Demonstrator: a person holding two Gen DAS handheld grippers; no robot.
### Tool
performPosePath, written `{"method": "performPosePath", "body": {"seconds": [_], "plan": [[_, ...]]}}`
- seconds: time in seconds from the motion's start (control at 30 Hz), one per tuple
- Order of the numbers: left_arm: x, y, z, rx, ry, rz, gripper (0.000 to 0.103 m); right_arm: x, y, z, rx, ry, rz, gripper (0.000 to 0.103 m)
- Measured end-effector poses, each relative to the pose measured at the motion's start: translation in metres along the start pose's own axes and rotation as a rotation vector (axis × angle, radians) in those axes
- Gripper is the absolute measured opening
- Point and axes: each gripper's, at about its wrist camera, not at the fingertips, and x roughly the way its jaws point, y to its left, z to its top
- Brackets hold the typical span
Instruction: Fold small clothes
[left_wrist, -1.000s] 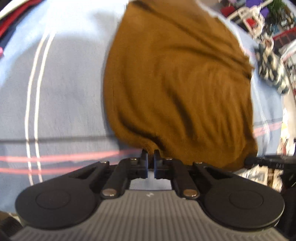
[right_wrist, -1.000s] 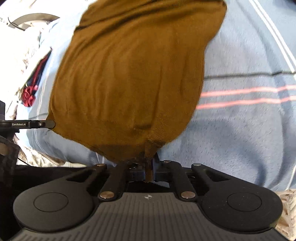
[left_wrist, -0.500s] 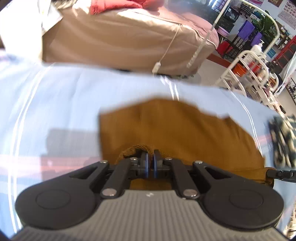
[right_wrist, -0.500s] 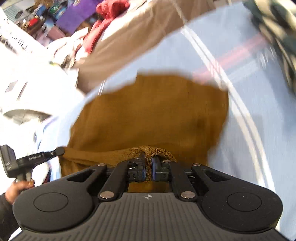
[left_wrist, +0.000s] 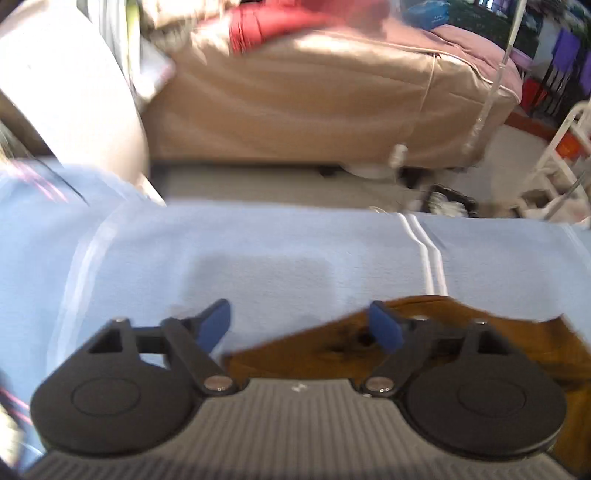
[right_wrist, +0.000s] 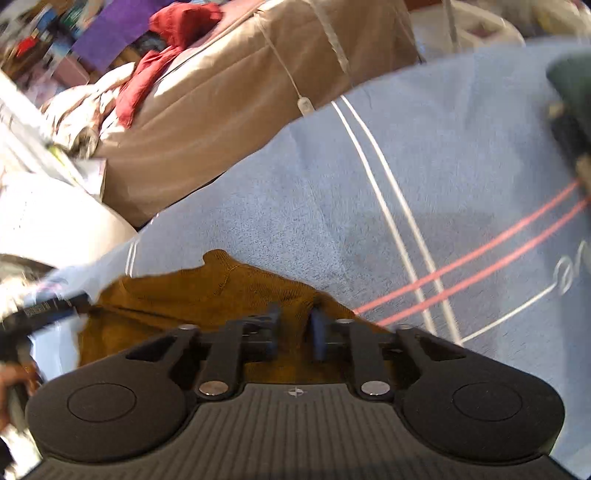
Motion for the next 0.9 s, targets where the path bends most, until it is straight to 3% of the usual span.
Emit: {"method": "performPosePath", "body": {"seconds": [0.07, 0.17, 0.27, 0.37, 0.43, 0.53, 0.6, 0.67, 0.77, 0.9], "plan": [[-0.023, -0.010, -0.013, 0.082, -0.070, -0.033, 0.083, -0.018, 0.012, -0.005, -0.167, -0.086, -0.035, 0.084], [-0.041, -0.038, -0.040, 0.212, -0.087, -0.109, 0.082, -0.039, 0.032, -0.024, -0.393, -0.151, 0.023, 0.078], [-0.028, -0.070, -0.061, 0.287, -0.018, -0.103, 0.080, -0.020, 0.047, -0.035, -0.503, -0.055, 0.076, 0.055], [-0.001, -0.089, -0.070, 0.309, 0.060, -0.025, 0.079, 0.010, 0.055, -0.041, -0.590, 0.009, -0.001, 0.053], [0.009, -0.095, -0.070, 0.304, 0.070, -0.001, 0.084, 0.031, 0.054, -0.038, -0.600, 0.050, -0.071, 0.054], [0.010, -0.099, -0.067, 0.308, 0.080, 0.013, 0.090, 0.035, 0.045, -0.031, -0.549, 0.048, -0.075, 0.065], [0.004, -0.098, -0.067, 0.313, 0.078, 0.010, 0.090, 0.031, 0.049, -0.027, -0.528, 0.046, -0.065, 0.087], [-0.006, -0.097, -0.068, 0.298, 0.072, 0.001, 0.093, 0.017, 0.053, -0.028, -0.532, 0.017, -0.057, 0.096], [-0.028, -0.096, -0.074, 0.257, 0.068, -0.029, 0.097, -0.003, 0.057, -0.025, -0.561, -0.015, -0.058, 0.102], [-0.054, -0.104, -0.085, 0.177, 0.072, -0.090, 0.101, -0.022, 0.052, -0.004, -0.585, 0.002, -0.072, 0.103]]}}
